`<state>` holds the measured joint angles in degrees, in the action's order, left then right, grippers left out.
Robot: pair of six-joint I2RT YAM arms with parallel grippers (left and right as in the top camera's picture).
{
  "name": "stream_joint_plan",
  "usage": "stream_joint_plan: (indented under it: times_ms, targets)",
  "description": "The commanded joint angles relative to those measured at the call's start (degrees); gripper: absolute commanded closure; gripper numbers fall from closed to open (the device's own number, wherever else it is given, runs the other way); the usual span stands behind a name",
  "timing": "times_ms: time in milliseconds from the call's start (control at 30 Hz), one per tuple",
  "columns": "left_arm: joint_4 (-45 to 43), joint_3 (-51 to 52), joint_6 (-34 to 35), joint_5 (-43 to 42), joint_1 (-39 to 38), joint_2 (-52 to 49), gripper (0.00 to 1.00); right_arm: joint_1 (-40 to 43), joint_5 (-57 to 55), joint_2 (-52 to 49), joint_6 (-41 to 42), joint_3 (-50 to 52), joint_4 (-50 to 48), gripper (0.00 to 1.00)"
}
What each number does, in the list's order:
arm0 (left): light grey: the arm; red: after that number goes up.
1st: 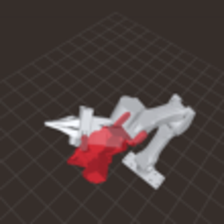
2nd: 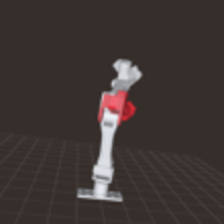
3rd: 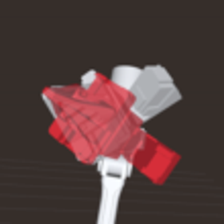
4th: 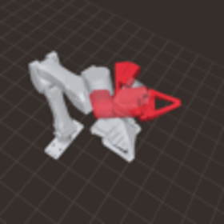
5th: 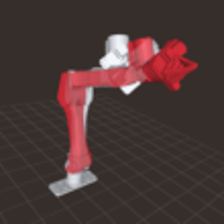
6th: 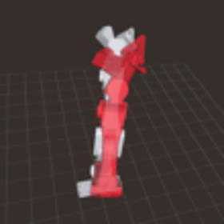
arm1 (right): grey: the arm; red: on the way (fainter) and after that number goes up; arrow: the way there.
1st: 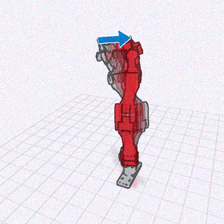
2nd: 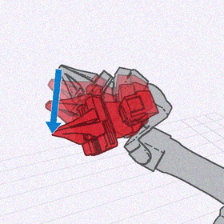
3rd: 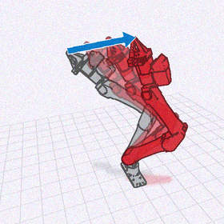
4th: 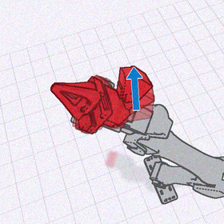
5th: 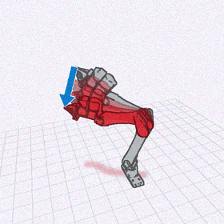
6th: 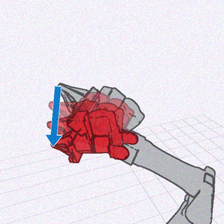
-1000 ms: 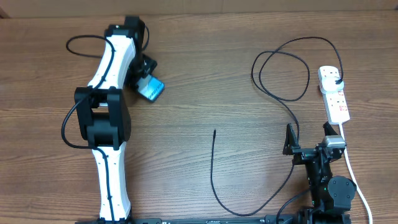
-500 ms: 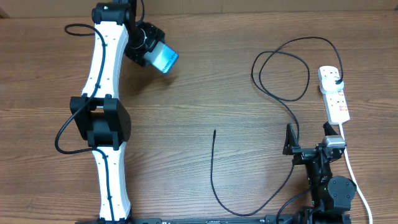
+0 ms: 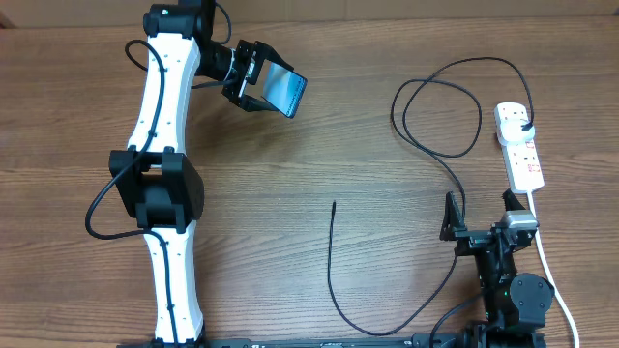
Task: Plug charger to phone and switch on socket
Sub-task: 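Lift the phone with the left gripper and raise it upright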
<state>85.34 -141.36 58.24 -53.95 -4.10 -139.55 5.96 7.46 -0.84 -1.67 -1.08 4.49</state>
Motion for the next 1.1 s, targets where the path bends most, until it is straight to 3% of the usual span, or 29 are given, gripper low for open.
stream_joint_plan:
  times_ms: [0, 267, 1067]
  targets:
    - [0.6, -1.7, -0.9, -10.5, 0.0, 0.8, 0.96, 0.0, -0.3, 0.7, 0.1, 0.6, -0.3, 0.00]
    - [1.4, -1.7, -0.8, -18.3, 0.0, 0.8, 0.96, 0.0, -0.3, 0.7, 0.1, 0.6, -0.3, 0.00]
    - [1.4, -1.7, -0.9, -17.8, -0.1, 0.8, 0.96, 0.0, -0.3, 0.7, 0.1, 0.6, -0.3, 0.00]
